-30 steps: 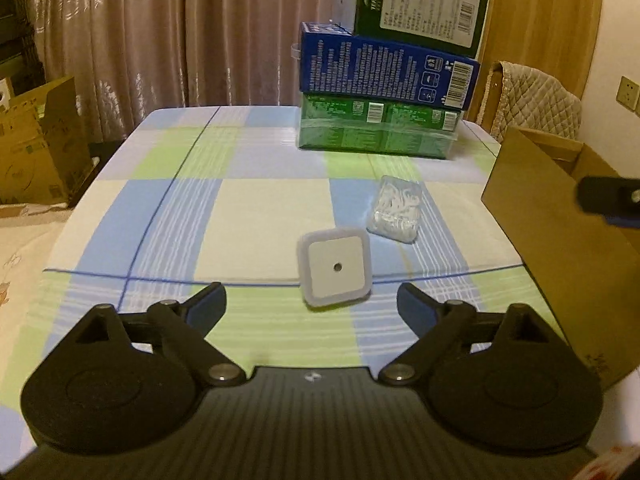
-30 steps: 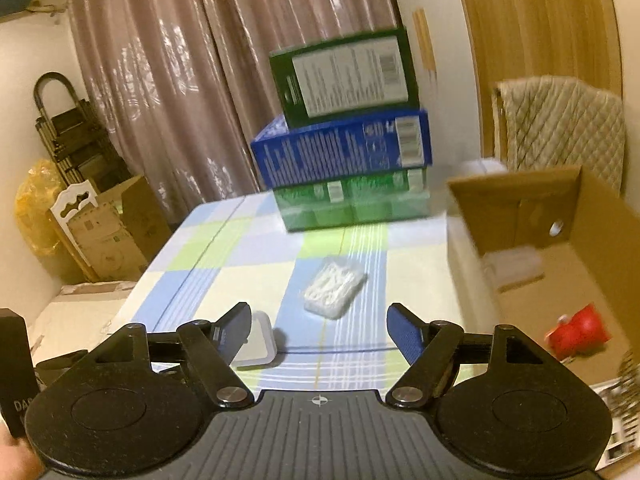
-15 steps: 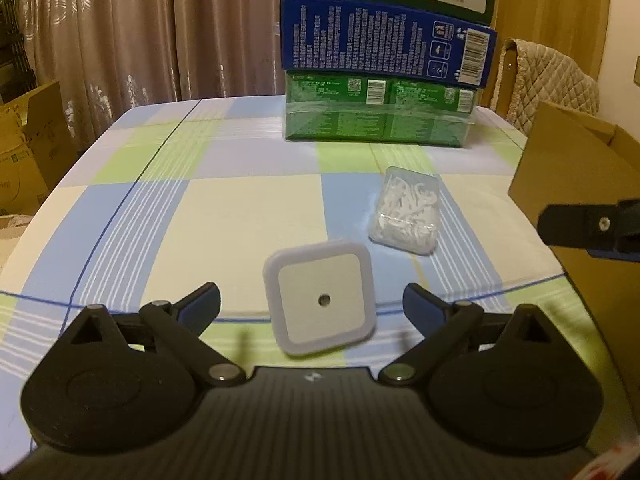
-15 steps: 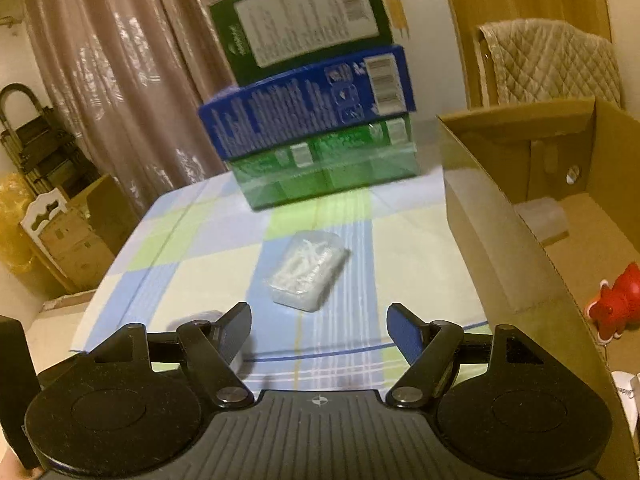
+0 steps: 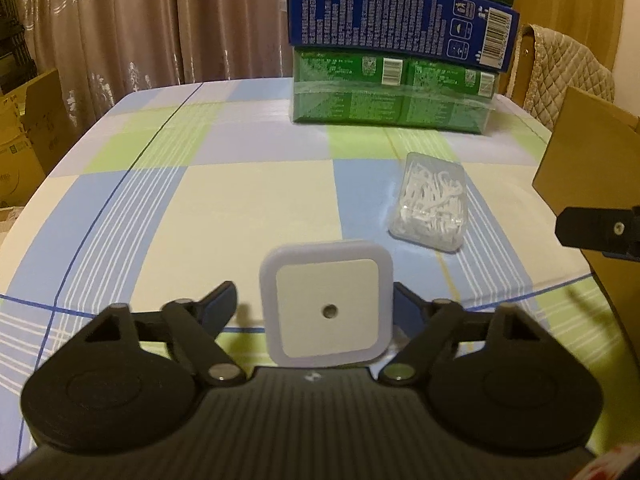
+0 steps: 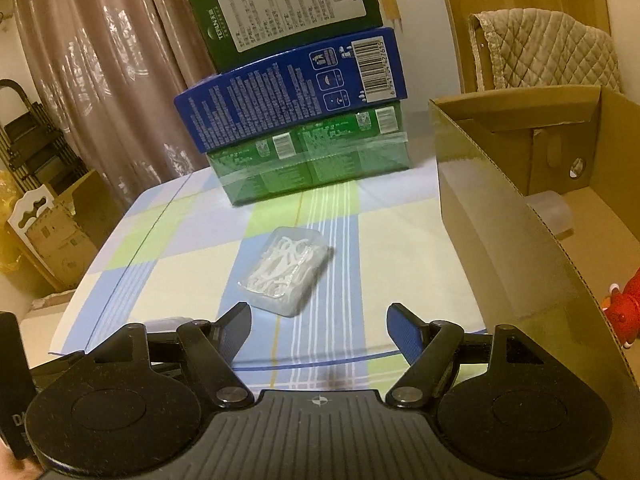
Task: Organize rigid objects
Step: 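Close the left tool on the white square night light, then close the right tool on the clear box of white floss picks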
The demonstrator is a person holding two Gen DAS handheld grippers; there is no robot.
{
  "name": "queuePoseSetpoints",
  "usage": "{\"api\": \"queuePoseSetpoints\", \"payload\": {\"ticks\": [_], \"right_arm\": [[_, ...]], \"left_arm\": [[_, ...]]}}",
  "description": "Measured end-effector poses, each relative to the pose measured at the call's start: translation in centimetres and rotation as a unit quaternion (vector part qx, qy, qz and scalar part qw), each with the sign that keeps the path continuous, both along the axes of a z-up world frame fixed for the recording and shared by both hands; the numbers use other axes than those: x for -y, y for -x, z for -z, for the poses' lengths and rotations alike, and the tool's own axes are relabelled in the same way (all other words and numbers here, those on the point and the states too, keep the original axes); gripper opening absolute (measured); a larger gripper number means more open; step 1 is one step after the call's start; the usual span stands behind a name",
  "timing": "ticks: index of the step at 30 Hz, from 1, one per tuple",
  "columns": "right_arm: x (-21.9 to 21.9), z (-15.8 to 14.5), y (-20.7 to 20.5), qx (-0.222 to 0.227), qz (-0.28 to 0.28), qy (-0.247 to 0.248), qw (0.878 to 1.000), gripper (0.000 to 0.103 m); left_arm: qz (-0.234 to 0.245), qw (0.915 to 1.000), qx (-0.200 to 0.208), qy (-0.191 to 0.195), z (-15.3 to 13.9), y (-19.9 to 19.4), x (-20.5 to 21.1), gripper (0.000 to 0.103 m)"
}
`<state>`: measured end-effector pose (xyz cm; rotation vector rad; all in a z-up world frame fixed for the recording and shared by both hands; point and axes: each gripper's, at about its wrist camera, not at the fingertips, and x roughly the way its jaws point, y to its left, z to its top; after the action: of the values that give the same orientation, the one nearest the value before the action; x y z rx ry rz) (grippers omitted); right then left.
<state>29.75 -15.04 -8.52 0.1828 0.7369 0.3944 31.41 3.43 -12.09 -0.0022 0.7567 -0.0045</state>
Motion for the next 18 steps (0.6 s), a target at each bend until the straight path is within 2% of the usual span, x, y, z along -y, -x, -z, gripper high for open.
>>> {"api": "queuePoseSetpoints", "payload": {"ticks": [2, 3, 8, 12, 18], "right_arm": [[-0.1, 0.1, -0.1, -0.001, -0.001, 0.003, 1.000, 0.072], [-0.2, 0.2, -0.1, -0.001, -0.001, 0.004, 1.000, 0.072], [-0.5, 0.6, -0.5, -0.003, -0.004, 0.007, 1.000, 0.072], [-1.5, 1.0, -1.0, 0.000, -0.010, 0.011, 1.000, 0.072], [-3.4, 1.9, -2.3, 0.013, -0.014, 0.021, 1.000, 0.072]], "left_arm": [[0.004, 1.0000, -0.002, -0.003, -0.1, 0.0, -0.2, 0.069], [0.007, 1.0000, -0.002, -0.005, -0.1, 0.0, -0.3, 0.061], [0.011, 0.9999, -0.008, -0.003, -0.5, 0.0, -1.4, 0.061], [0.006, 0.9995, 0.010, -0.029, -1.6, 0.2, -2.6, 0.060], [-0.029, 0.9994, 0.016, -0.011, -2.1, -0.1, -5.4, 0.060]]}}
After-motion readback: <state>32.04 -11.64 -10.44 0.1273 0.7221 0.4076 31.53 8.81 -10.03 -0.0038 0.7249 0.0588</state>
